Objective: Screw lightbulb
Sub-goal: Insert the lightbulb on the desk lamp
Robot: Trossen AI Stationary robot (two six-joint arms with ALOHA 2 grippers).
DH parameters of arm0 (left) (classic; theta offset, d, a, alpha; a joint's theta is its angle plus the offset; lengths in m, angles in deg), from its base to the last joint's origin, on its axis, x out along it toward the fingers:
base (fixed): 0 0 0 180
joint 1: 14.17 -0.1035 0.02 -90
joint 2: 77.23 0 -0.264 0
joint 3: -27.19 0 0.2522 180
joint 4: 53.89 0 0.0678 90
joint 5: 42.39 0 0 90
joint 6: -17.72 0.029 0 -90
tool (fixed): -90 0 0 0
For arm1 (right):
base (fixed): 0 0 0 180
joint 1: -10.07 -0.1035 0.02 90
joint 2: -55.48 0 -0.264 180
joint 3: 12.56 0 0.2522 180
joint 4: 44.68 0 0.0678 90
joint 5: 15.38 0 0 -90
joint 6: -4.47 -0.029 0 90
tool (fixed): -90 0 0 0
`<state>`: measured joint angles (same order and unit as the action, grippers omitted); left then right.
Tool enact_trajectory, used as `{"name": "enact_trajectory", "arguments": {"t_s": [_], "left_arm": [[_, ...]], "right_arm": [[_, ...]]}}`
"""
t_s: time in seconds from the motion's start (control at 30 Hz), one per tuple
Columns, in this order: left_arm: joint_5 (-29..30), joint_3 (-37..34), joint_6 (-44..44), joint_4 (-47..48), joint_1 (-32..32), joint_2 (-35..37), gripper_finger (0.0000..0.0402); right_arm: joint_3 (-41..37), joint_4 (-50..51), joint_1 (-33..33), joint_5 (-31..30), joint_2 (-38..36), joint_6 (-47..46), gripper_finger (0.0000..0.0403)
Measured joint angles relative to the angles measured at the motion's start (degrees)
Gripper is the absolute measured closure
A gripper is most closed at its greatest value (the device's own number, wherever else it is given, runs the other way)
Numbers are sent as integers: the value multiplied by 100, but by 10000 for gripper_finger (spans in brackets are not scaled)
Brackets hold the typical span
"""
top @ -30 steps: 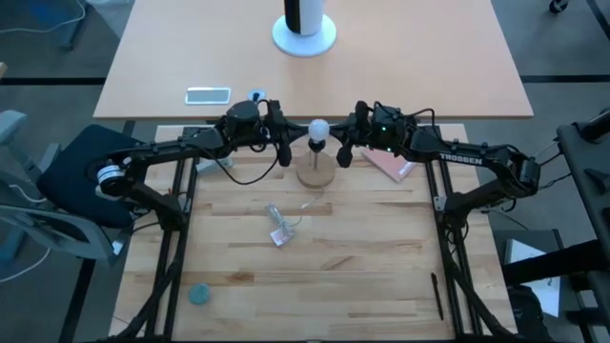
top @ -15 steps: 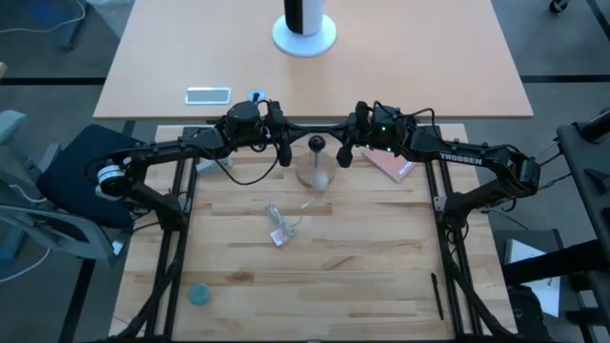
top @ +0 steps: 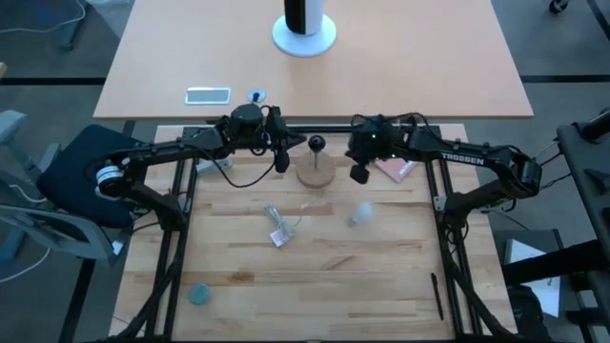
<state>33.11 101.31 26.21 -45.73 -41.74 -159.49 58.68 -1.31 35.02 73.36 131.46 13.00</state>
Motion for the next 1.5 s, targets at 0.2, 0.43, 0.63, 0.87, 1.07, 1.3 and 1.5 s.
{"name": "enact_trajectory", "arguments": {"t_s": [0.2,0.43,0.63,0.87,1.07,1.3,1.5], "left_arm": [[-567,0,179,36,21,-2,401],[-2034,-8,173,57,278,-20,401],[-1709,-90,162,31,1196,-368,401],[-1028,-90,695,-348,2292,-1087,401],[-987,3,676,-500,2865,-1709,401],[-149,4,-428,-10,3148,-2137,401],[314,-6,-1180,458,3282,-2175,401]], "right_arm": [[-4,1617,-14,352,-294,-176,396],[-37,3318,-83,2016,-722,-342,396],[-350,3573,-770,2369,-1140,-711,396],[-1182,2943,-2357,2047,-1466,-1818,396],[-2032,979,-3807,1312,-1352,-3191,396],[-2433,-971,-4598,-486,-460,-3266,396],[-2278,-2317,-4672,-1093,570,-2717,396]]}}
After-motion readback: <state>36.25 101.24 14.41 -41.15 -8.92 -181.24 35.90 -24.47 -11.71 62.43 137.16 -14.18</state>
